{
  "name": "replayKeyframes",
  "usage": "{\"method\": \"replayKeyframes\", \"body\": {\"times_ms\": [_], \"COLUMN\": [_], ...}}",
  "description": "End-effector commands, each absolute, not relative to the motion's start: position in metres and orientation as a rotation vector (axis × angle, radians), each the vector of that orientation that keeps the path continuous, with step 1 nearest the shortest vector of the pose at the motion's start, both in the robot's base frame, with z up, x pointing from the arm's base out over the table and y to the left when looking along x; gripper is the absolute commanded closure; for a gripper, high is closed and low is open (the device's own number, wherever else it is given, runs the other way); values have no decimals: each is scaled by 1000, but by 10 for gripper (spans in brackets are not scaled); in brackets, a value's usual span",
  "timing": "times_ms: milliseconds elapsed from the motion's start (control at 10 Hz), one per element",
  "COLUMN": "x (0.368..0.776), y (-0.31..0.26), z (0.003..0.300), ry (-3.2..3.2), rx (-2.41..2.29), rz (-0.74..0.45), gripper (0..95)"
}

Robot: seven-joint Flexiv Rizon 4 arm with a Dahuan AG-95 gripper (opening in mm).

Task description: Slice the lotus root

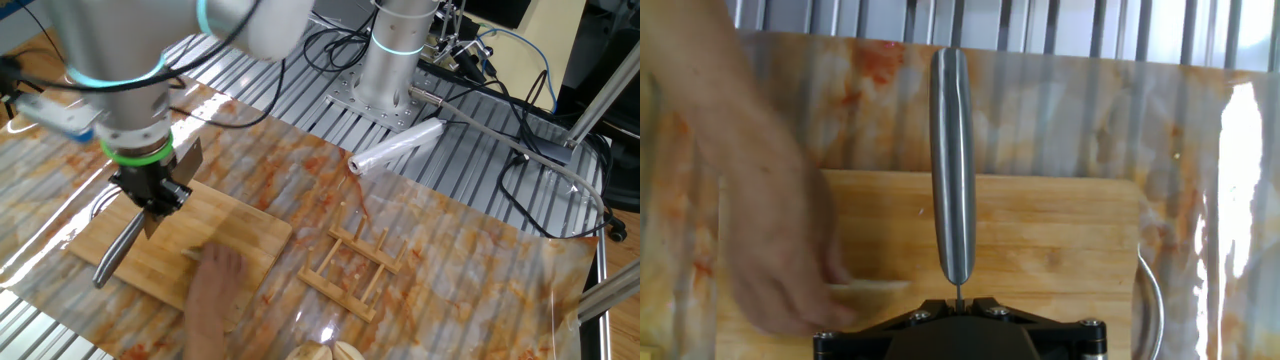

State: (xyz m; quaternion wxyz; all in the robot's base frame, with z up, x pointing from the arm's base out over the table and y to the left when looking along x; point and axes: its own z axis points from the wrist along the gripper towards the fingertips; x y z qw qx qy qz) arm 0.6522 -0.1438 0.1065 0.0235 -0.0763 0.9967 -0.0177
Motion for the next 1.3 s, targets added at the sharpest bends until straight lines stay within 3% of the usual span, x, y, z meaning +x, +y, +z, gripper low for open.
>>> {"method": "replayKeyframes", "body": {"times_ms": [100, 400, 1300], "x": [653, 649, 644], "y": [-139, -130, -113], "z": [104, 109, 113], "ry": [3099, 3089, 3137], "rx": [-188, -198, -48], "rz": [-72, -152, -15], "gripper": [950, 950, 950]}}
